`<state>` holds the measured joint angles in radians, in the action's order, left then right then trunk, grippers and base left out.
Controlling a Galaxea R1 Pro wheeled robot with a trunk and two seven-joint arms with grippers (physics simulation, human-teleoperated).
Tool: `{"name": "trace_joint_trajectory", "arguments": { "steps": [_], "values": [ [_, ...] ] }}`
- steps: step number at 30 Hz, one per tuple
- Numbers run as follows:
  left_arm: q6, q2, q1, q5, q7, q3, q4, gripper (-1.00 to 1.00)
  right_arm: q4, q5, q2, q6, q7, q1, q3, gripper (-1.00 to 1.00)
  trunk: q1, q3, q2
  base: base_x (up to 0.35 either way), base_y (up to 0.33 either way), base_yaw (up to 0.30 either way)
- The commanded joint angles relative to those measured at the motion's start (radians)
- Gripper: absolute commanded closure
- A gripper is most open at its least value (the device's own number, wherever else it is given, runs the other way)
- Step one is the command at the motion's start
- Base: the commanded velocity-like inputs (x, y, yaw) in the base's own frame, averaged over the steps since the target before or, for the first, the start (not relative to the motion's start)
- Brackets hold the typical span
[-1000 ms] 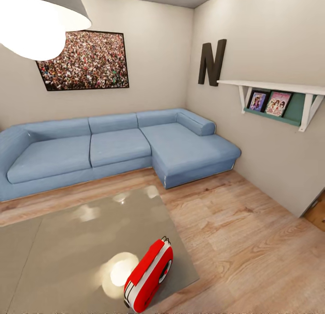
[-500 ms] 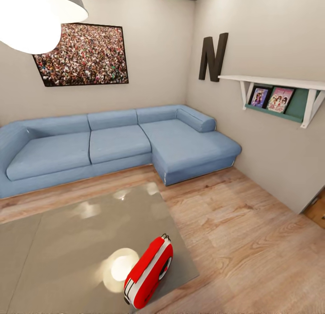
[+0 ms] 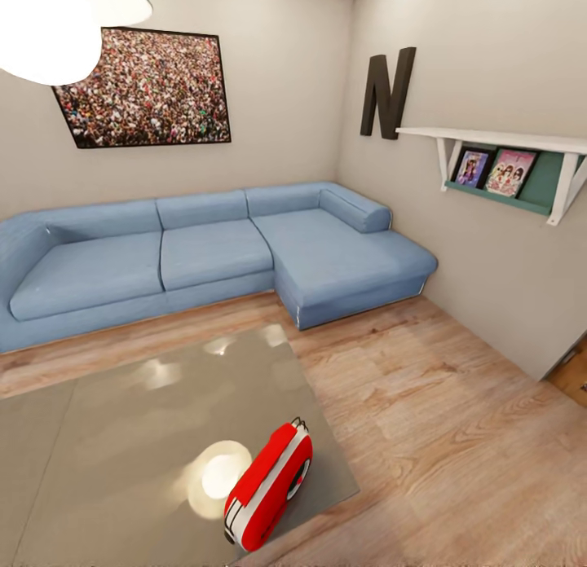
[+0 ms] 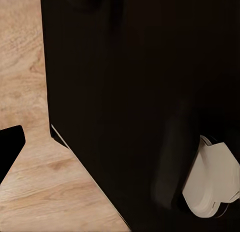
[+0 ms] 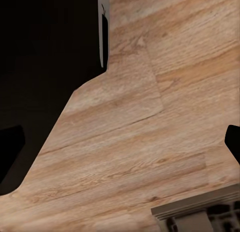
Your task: Turn on the radio receiver that's on the table in the living room.
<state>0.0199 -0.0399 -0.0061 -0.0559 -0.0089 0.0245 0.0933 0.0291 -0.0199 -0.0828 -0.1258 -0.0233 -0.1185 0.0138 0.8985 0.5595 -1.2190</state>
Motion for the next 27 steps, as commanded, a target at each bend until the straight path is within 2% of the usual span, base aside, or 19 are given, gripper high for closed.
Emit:
{"name": "trace_joint_trajectory", "arguments": {
  "steps": [1, 27],
  "values": [
    [0.0, 0.0, 0.0, 0.0, 0.0, 0.0, 0.0, -1.0, 0.0, 0.0, 0.0, 0.0, 0.0, 0.0, 0.0, -1.0, 0.0, 0.002, 0.0, 0.0, 0.0, 0.0],
    [0.004, 0.0, 0.0, -0.001, 0.0, 0.0, 0.0, -1.0, 0.0, 0.0, 0.0, 0.0, 0.0, 0.0, 0.0, -1.0, 0.0, 0.044, 0.0, 0.0, 0.0, 0.0]
  ]
}}
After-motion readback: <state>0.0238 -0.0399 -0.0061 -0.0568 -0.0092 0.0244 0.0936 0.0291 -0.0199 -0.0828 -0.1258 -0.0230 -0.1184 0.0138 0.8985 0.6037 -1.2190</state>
